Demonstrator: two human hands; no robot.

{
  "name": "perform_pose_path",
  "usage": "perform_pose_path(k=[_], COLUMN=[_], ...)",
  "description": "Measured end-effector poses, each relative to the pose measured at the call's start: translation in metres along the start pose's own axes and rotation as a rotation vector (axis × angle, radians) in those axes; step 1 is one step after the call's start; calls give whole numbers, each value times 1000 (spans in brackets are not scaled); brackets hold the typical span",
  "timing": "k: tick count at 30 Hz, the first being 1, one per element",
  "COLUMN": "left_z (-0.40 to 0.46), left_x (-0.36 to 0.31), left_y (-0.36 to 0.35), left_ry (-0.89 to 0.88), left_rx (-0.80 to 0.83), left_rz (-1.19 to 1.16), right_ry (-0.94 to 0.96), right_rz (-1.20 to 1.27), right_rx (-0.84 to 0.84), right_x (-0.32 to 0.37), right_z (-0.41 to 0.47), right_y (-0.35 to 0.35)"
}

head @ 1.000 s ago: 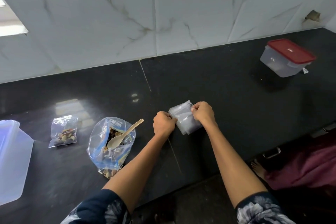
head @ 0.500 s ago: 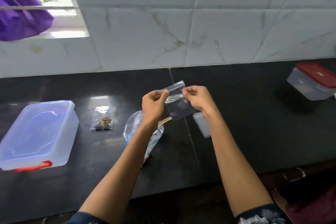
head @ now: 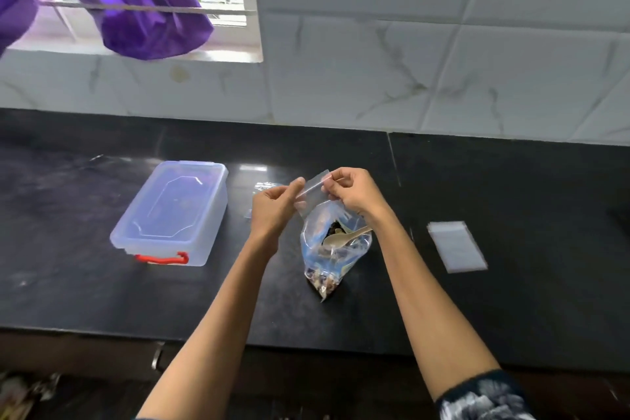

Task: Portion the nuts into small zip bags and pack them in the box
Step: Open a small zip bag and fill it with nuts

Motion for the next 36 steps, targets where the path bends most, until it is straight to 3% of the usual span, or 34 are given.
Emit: perform_pose_path(k=[9, 15, 20, 24, 32, 36], left_z=[16, 29, 33, 45, 62, 71], left_x=[-7, -2, -6, -2, 8, -2], left_y=[8, 23, 19, 16, 8, 4], left_ry=[1, -17, -73, -27, 199, 56], left_rx=[160, -126, -194, -158, 199, 196], left_rz=[153, 43, -60, -97, -26, 155], right_ry=[29, 109, -17, -19, -47, -23], right_rz=[-168, -199, 89, 189, 119, -114], right_rx=[43, -276, -50, 20, 279, 216], right_x=[18, 28, 18, 19, 17, 20], right_z=[16, 15, 28, 35, 49, 56], right_y=[-26, -16, -50, -52, -53, -51])
Point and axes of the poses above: each hand's wrist, its own z-axis towards the middle knuckle, its own y-axis out of the back of the hand, x = y × z, the point moved 9 cm from there along z, towards the middle knuckle, and after that the axes turned 2 degrees about -y, right-handed, at the moved point
